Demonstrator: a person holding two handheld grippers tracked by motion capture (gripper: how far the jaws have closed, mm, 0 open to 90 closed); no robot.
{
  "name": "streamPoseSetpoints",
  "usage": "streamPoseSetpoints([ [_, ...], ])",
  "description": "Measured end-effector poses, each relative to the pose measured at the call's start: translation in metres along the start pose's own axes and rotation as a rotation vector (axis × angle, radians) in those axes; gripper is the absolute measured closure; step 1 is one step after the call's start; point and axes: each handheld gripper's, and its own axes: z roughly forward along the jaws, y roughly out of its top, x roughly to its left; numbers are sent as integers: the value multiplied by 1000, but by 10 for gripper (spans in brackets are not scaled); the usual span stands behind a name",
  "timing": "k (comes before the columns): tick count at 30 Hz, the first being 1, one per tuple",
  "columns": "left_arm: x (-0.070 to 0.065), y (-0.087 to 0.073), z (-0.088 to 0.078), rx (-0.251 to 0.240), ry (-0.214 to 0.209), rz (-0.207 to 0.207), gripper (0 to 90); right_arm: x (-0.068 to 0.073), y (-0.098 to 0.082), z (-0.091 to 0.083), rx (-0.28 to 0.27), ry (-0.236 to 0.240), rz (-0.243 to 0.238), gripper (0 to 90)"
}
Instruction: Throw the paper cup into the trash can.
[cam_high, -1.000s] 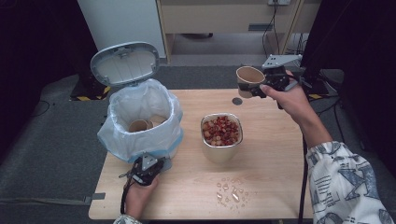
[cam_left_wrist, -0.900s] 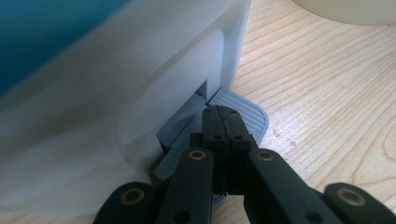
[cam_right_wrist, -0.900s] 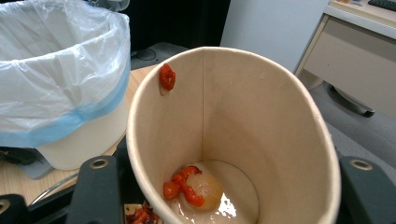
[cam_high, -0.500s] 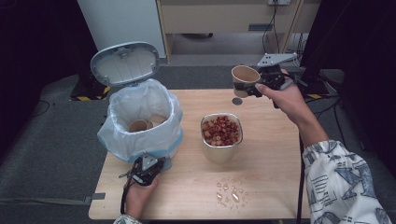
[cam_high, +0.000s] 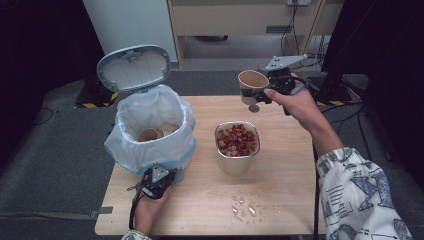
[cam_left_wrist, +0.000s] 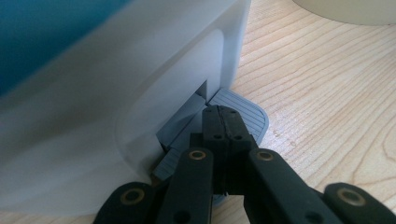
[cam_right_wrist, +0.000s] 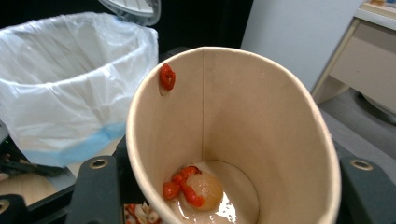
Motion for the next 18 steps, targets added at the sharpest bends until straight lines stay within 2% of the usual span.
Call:
streamPoseSetpoints([
  [10,0,0,0,0,-1,0,891,7,8,13,-9,44,21,369],
  [18,0,0,0,2,-1,1,891,16,14,22,-5,67,15,368],
])
